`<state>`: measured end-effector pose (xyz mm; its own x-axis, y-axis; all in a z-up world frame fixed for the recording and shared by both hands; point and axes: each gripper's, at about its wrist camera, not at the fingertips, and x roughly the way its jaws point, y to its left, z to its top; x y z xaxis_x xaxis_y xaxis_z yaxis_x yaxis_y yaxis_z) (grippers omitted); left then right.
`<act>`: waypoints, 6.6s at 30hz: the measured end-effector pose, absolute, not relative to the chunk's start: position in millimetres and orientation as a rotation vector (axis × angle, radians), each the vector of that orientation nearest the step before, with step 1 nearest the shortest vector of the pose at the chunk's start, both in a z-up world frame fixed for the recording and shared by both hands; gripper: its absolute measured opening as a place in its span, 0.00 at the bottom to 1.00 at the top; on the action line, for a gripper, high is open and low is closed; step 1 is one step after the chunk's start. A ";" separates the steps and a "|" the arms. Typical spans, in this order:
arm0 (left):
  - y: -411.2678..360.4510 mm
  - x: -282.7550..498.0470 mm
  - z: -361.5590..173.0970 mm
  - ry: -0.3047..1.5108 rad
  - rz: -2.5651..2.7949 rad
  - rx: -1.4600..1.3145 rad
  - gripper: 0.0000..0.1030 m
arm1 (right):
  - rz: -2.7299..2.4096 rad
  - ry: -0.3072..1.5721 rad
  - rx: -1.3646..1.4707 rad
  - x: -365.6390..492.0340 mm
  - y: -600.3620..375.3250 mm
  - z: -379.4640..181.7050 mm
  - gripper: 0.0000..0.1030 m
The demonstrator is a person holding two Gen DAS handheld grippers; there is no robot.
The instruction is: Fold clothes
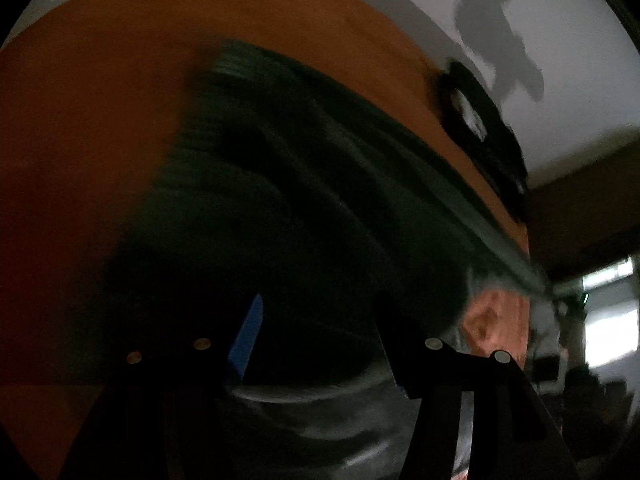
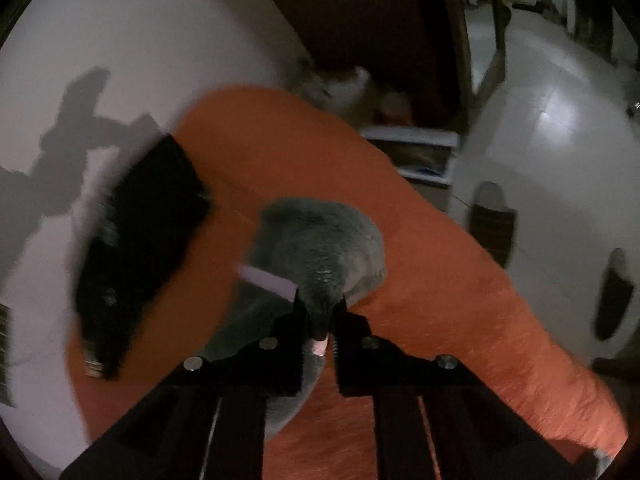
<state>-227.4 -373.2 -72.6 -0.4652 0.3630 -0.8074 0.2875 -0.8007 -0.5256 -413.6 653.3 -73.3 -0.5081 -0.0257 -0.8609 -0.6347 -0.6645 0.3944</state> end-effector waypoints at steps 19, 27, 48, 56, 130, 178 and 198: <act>-414.9 -108.5 -95.6 -0.884 2.448 -1.810 0.66 | 2.522 1.083 -1.565 -119.2 533.4 -91.5 0.48; -432.0 -119.4 -136.3 -1.504 2.434 -1.594 0.25 | 2.311 1.133 -1.323 16.2 581.1 -97.9 0.48; -459.7 1.9 -95.2 -1.869 2.387 -1.709 0.30 | 2.227 1.150 -1.314 27.6 591.6 -101.6 0.48; -473.6 -18.8 18.7 -1.384 2.742 -1.556 0.56 | 2.587 0.870 -1.407 -94.5 528.1 -39.8 0.50; -172.4 -435.6 -98.2 -0.525 2.852 -1.797 0.06 | 2.549 0.888 -1.900 -135.5 426.6 -133.2 0.50; -191.5 -80.5 -166.7 -1.582 2.457 -2.069 0.14 | 2.229 1.262 -1.306 44.0 588.6 -135.4 0.51; -183.2 -154.1 -140.9 -1.243 2.774 -1.772 0.09 | 2.078 1.410 -1.136 76.3 642.1 -142.7 0.65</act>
<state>-154.1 -183.2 -140.9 -0.4401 0.0533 -0.8964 0.6335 -0.6890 -0.3520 76.3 642.1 -142.7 -0.5994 -0.1233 -0.7909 -0.6894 -0.4227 0.5883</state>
